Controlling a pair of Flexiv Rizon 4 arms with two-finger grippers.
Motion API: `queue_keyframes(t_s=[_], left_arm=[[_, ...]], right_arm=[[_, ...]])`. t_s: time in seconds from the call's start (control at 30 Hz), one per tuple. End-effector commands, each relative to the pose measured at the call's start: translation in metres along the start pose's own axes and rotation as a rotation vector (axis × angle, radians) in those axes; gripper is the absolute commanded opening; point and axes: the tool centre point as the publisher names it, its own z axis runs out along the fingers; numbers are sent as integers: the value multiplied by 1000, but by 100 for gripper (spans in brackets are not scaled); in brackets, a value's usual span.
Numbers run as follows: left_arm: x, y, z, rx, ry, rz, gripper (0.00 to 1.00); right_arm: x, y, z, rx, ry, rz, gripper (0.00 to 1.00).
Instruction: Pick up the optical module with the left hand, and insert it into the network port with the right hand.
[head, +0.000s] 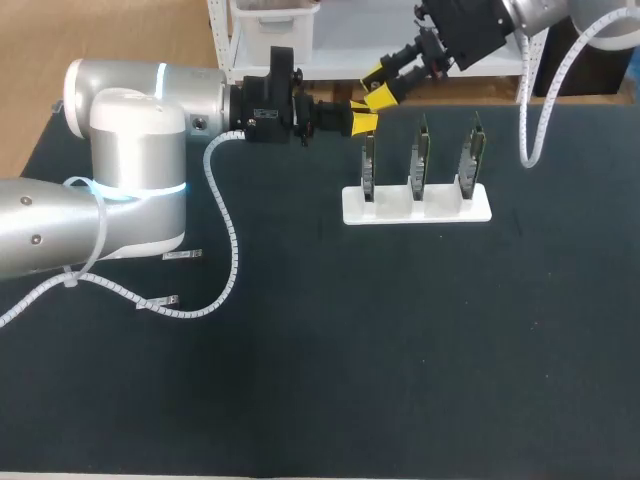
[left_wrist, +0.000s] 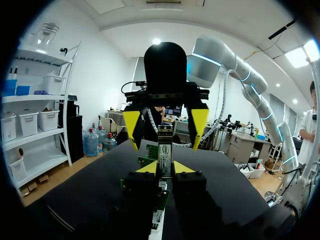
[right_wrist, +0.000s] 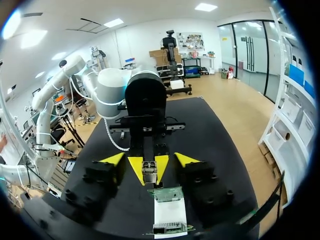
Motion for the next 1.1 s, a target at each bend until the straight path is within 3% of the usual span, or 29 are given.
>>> queue_keyframes(t_s=[0.03,0.6,0.63,0.67,1.1], left_arm=[[0,-1,0,-3,0,1,0],[0,-1,0,-3,0,1,0],[0,-1,0,-3,0,1,9],[0,-1,0,-3,0,1,100],[-1,-1,-1,-3,25,25,100]], right_arm=[[1,3,0,11,-2,4,0],[4,3,-5,20,-10,13,0],[5,2,-5,21,-10,14,0],[5,2,-5,22,-11,14,0],[6,2,-8,33,-16,22,0]])
